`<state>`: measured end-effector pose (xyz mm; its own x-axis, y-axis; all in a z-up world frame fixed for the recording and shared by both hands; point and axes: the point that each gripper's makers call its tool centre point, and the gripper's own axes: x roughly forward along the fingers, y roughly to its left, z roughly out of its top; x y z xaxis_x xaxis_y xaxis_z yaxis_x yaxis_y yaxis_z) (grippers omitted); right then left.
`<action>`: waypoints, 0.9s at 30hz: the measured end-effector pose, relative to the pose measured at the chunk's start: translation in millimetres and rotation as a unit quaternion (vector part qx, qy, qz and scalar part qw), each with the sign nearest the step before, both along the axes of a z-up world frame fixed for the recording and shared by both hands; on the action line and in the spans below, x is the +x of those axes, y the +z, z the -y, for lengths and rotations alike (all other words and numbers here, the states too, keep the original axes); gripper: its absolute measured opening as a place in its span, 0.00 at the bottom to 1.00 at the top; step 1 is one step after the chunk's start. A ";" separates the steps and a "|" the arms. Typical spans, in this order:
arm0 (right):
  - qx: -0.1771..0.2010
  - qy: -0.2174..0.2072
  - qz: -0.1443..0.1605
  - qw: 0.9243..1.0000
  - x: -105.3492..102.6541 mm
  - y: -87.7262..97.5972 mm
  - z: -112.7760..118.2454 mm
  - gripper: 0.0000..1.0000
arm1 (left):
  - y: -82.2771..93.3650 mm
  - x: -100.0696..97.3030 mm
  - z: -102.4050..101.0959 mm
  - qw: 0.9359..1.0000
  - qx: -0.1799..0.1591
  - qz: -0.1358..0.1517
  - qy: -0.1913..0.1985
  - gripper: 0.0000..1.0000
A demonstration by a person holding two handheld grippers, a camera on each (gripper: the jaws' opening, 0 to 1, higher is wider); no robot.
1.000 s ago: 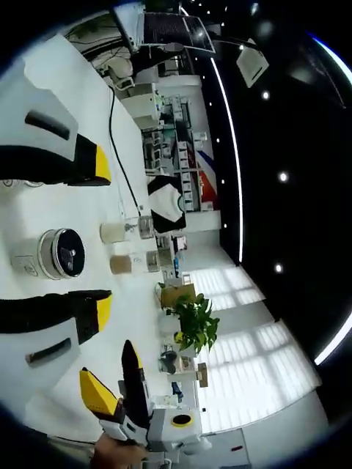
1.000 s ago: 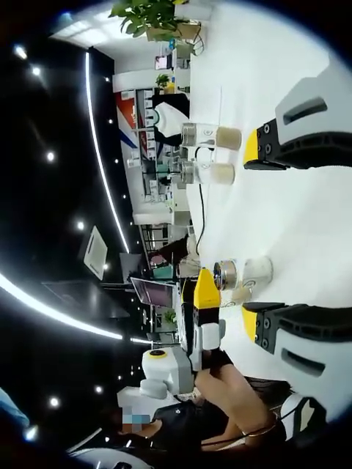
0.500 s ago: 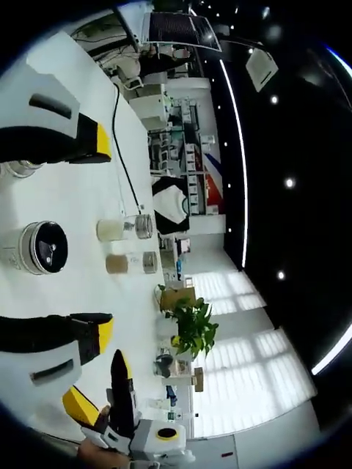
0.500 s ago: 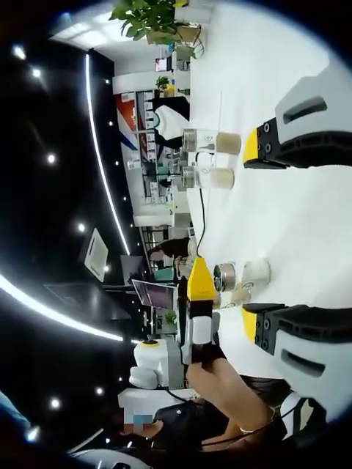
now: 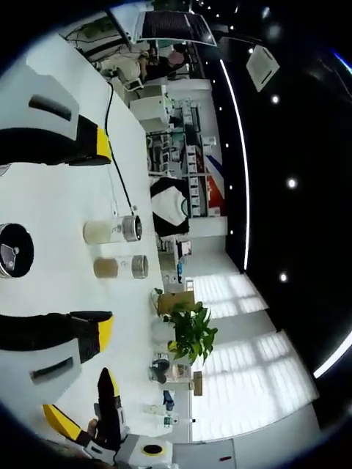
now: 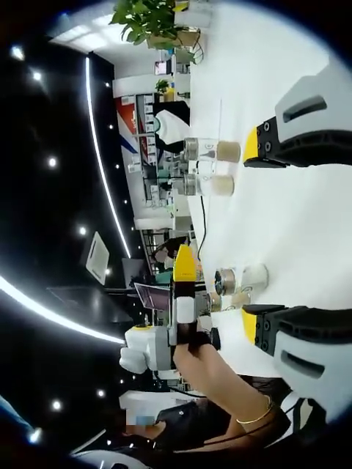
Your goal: Rotate the seasoning bottle until the label or dispensing opening points toward the visible target arrow and the bottle remains upright within the marked orientation range
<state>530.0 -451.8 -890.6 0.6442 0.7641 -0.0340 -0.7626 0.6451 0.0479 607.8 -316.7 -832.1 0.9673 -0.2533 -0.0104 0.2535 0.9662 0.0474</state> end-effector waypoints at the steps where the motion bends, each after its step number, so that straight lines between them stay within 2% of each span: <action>1: 0.001 0.000 -0.001 1.000 0.1 -0.2 1.2 0.77 | 2.3 3.2 -0.9 1.000 -0.003 0.000 0.001 0.87; 8: 0.006 -0.001 -0.004 1.000 -0.4 0.4 5.9 0.80 | 13.5 17.6 -5.0 1.000 0.000 0.005 0.014 0.87; 15: 0.008 -0.002 -0.005 1.000 -0.9 2.7 9.8 0.82 | 22.1 32.0 1.3 1.000 -0.012 0.009 0.016 0.88; 16: 0.009 -0.004 -0.005 1.000 -0.8 3.3 10.9 0.82 | 23.2 38.6 -0.1 1.000 -0.013 0.009 0.015 0.88; 23: 0.010 -0.009 -0.003 1.000 -0.8 6.3 17.2 0.82 | 18.1 53.5 13.0 1.000 -0.016 0.002 0.012 0.88; 27: 0.008 -0.011 -0.004 1.000 -1.1 5.2 19.6 0.82 | 15.3 72.4 19.6 1.000 -0.005 -0.008 0.009 0.88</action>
